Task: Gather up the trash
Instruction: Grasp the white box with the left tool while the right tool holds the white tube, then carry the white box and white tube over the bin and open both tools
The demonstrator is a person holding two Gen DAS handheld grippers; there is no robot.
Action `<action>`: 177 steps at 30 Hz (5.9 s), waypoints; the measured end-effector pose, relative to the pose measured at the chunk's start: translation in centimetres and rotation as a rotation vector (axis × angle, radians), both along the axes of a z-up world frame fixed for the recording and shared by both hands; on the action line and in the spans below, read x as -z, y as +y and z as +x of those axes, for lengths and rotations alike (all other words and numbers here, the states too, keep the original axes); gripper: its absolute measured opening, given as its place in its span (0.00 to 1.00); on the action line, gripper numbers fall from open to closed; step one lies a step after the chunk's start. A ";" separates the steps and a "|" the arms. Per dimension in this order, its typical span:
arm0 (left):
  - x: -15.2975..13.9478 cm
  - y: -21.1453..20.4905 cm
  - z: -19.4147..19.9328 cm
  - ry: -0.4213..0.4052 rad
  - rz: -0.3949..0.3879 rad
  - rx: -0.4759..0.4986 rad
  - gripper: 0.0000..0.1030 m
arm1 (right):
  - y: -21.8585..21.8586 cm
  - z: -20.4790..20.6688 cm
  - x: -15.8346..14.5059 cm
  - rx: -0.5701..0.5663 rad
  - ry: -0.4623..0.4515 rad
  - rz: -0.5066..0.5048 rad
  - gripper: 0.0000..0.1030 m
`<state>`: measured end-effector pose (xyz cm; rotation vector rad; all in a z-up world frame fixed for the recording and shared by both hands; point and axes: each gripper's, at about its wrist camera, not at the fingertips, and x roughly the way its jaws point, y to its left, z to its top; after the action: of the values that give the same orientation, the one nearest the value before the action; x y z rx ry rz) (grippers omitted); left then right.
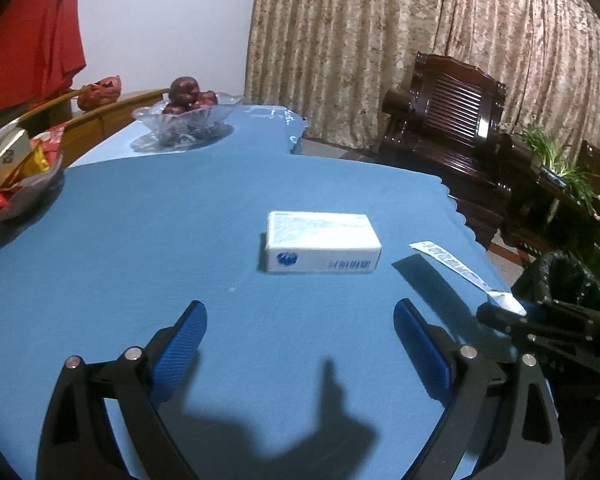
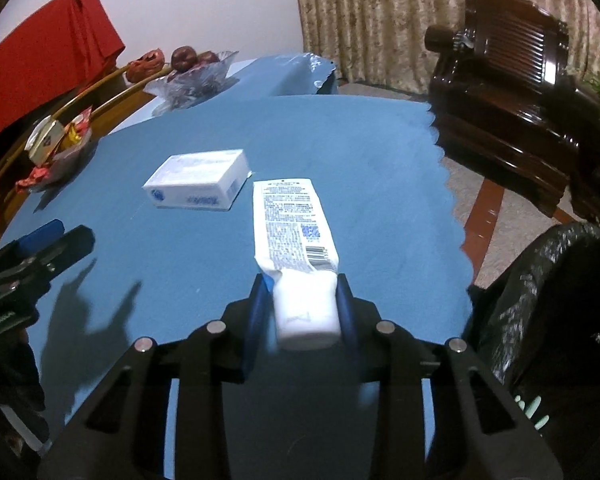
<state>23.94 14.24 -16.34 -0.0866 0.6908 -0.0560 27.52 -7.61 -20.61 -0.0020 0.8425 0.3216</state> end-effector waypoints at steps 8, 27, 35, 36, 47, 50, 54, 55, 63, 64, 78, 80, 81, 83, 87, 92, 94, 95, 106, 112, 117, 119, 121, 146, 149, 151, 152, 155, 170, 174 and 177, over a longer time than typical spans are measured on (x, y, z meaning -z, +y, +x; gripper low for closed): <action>1.0 -2.4 4.8 0.019 0.001 0.025 0.90 | 0.0 2.6 0.2 0.019 -0.005 0.001 0.31; 4.2 -3.4 9.1 0.173 0.021 -0.136 0.90 | -0.3 4.3 1.1 0.017 0.010 0.038 0.31; 4.4 0.9 7.4 0.190 0.046 -0.237 0.90 | 0.1 4.3 1.2 0.002 0.013 0.041 0.31; 4.5 1.7 7.0 0.198 0.056 -0.258 0.90 | 0.2 4.3 1.2 0.000 0.013 0.041 0.31; 3.5 1.3 6.1 0.148 -0.036 -0.213 0.90 | 1.1 4.7 1.3 -0.010 0.010 0.033 0.31; 3.4 0.2 7.6 0.137 -0.028 -0.203 0.90 | 1.0 5.1 1.3 -0.008 0.010 0.032 0.31; 3.7 -0.4 9.7 0.155 -0.026 -0.210 0.90 | 0.8 5.2 1.4 -0.007 0.013 0.034 0.31; 3.9 -0.5 10.2 0.165 -0.019 -0.212 0.90 | 0.8 5.3 1.4 -0.006 0.014 0.036 0.31; 4.8 0.2 11.8 0.207 -0.032 -0.233 0.74 | 0.6 5.7 1.4 -0.007 0.014 0.044 0.31; 4.7 0.3 11.6 0.202 -0.034 -0.226 0.64 | 0.7 5.7 1.3 -0.010 0.013 0.044 0.31; 3.6 0.2 4.2 0.176 -0.052 -0.127 0.56 | 1.5 3.2 0.6 -0.031 0.010 0.050 0.31; 4.1 -0.2 3.1 0.203 -0.045 -0.110 0.56 | 1.7 2.9 0.6 -0.034 0.014 0.044 0.31; 4.3 -0.3 2.9 0.214 -0.036 -0.107 0.56 | 1.7 2.7 0.7 -0.036 0.018 0.042 0.31; 4.7 -0.5 2.6 0.219 -0.027 -0.104 0.60 | 1.9 2.4 0.9 -0.037 0.026 0.037 0.31; 4.7 -0.5 3.4 0.226 -0.033 -0.126 0.73 | 2.0 1.9 1.0 -0.042 0.031 0.028 0.31; 4.5 -0.7 3.5 0.211 -0.051 -0.110 0.54 | 1.8 1.7 0.3 -0.043 0.022 0.029 0.31; 4.1 -0.8 3.1 0.196 -0.055 -0.107 0.53 | 1.9 1.5 -0.2 -0.045 0.012 0.029 0.31; 3.6 -0.9 2.6 0.182 -0.053 -0.106 0.53 | 1.9 1.3 -0.4 -0.045 0.008 0.030 0.31; -2.1 -2.3 -1.1 0.083 -0.051 -0.060 0.53 | 0.8 -2.0 -4.6 -0.049 -0.054 0.041 0.31; -5.2 -3.4 -3.7 0.043 -0.058 -0.034 0.53 | -0.5 -5.2 -8.0 -0.048 -0.112 0.043 0.31; -7.7 -5.0 -6.0 -0.001 -0.058 -0.001 0.53 | -2.3 -8.2 -10.8 -0.036 -0.165 0.044 0.31; -8.7 -5.9 -6.9 -0.021 -0.058 0.018 0.53 | -3.2 -9.4 -11.7 -0.028 -0.185 0.045 0.31; -9.5 -7.0 -7.6 -0.039 -0.058 0.039 0.53 | -4.4 -10.9 -12.8 -0.014 -0.208 0.048 0.31; -12.4 -25.0 -10.5 -0.097 -0.065 0.375 0.53 | -22.4 -20.5 -13.1 0.317 -0.271 0.022 0.31; -11.8 -26.8 -10.1 -0.084 -0.058 0.403 0.53 | -23.5 -20.5 -12.6 0.340 -0.263 0.020 0.31; -11.4 -27.7 -10.0 -0.076 -0.055 0.416 0.53 | -24.2 -20.3 -12.2 0.351 -0.258 0.019 0.31; -11.2 -28.2 -9.9 -0.072 -0.052 0.425 0.53 | -24.5 -20.3 -12.0 0.355 -0.256 0.018 0.31; -10.7 -29.2 -9.7 -0.068 -0.044 0.441 0.53 | -25.4 -20.0 -11.4 0.367 -0.246 0.017 0.31; -8.1 -31.2 -7.8 -0.030 -0.007 0.466 0.53 | -27.8 -17.7 -8.1 0.406 -0.186 -0.009 0.31; -7.6 -31.6 -7.5 -0.009 -0.001 0.476 0.63 | -28.4 -16.6 -6.6 0.435 -0.146 -0.028 0.46; -7.5 -31.3 -7.5 -0.011 -0.002 0.473 0.74 | -28.8 -16.8 -6.0 0.449 -0.143 -0.036 0.61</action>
<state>16.48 -17.03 -8.83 0.0765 0.6885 -0.5106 10.76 -36.40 -14.61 0.1275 0.6838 -0.1148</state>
